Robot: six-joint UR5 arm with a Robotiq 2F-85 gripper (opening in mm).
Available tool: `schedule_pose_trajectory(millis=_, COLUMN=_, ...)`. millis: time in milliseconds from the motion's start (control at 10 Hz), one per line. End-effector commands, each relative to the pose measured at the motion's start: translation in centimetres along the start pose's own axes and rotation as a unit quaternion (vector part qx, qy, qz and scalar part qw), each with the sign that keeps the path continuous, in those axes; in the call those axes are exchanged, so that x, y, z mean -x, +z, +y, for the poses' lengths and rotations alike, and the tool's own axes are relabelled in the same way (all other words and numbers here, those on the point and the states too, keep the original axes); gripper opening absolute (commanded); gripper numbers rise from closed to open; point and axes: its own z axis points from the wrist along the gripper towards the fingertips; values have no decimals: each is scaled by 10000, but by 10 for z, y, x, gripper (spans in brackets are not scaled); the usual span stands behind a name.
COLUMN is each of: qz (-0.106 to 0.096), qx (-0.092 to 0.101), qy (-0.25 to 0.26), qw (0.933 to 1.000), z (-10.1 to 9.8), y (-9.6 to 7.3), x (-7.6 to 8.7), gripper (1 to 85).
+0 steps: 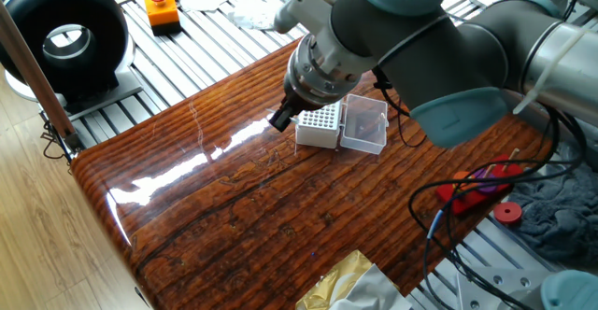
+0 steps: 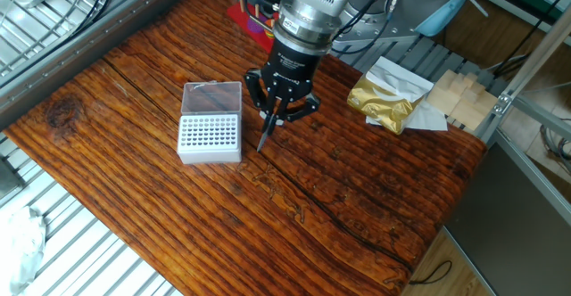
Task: Insert a medium pipette tip into the holder for medium pipette tips
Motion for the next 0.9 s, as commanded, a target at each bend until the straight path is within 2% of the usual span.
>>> schedule_pose_trajectory(millis=0, qz=-13, qx=57, qy=89, qw=9999, z=5, y=-1, x=4, gripper=10)
schedule_pose_trajectory(millis=800, qz=-32, qx=66, qy=111, qw=9999, z=12, y=5, x=9, gripper=10)
